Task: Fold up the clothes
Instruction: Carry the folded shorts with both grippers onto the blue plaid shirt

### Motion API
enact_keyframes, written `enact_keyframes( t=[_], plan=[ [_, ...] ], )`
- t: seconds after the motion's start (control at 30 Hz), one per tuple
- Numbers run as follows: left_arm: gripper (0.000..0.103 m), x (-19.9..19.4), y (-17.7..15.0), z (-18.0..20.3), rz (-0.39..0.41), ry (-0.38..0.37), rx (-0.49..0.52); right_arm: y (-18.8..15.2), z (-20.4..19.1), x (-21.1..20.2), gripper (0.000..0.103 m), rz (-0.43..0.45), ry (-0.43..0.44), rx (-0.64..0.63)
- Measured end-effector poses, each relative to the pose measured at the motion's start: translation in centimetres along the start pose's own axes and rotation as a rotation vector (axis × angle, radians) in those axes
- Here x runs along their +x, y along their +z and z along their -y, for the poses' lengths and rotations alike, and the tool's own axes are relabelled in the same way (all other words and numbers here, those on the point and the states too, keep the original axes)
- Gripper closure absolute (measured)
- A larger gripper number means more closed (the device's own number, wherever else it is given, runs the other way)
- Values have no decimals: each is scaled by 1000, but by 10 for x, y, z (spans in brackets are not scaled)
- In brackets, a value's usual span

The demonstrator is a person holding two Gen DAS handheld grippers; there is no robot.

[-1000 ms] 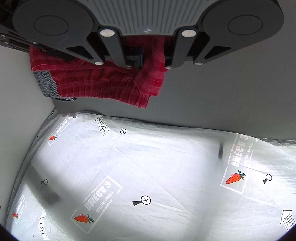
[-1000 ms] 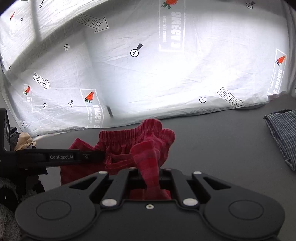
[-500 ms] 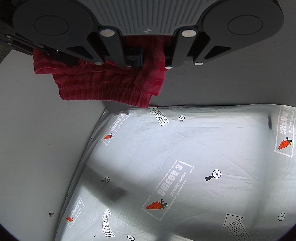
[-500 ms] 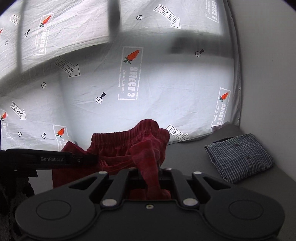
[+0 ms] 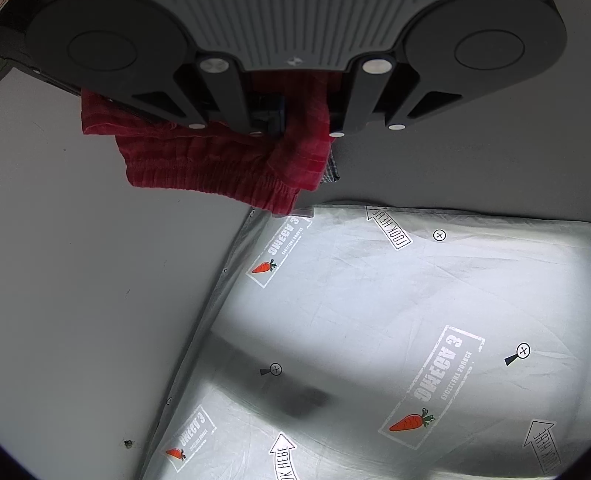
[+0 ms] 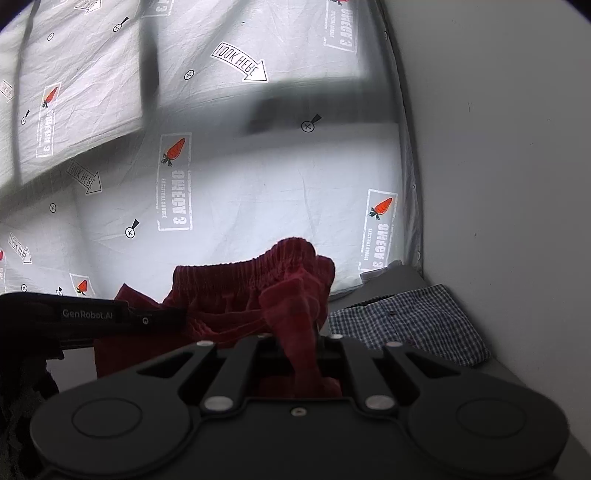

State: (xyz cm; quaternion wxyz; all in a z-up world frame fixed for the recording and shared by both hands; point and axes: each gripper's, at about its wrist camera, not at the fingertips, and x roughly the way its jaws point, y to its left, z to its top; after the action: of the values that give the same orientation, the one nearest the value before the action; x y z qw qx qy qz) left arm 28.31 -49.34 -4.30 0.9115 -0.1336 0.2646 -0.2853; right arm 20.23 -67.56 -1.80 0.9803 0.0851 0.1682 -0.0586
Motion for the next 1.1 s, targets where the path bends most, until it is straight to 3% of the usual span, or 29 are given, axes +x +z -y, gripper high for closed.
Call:
enact_keyframes(
  t=[0.23,0.5,0.8,0.97,1.03,1.1],
  plan=[
    [92,56,-9,76,30,65,-20,28,86,24,97,6,16,-51],
    [91,138,6,95,13,82,-29,39,149,93,96,-9,20,-36],
    [91,254,23,47,-86,78,-106,36,187,217,96,-106,28,4],
    [90,308,32,20,-109,103,-89,26,192,279,96,-157,6,-80],
    [81,327,30,13,-125,130,-51,17,190,303,95,-186,-23,-123],
    [79,338,31,2,-130,173,-18,9,187,322,86,-194,-80,-188]
  ],
)
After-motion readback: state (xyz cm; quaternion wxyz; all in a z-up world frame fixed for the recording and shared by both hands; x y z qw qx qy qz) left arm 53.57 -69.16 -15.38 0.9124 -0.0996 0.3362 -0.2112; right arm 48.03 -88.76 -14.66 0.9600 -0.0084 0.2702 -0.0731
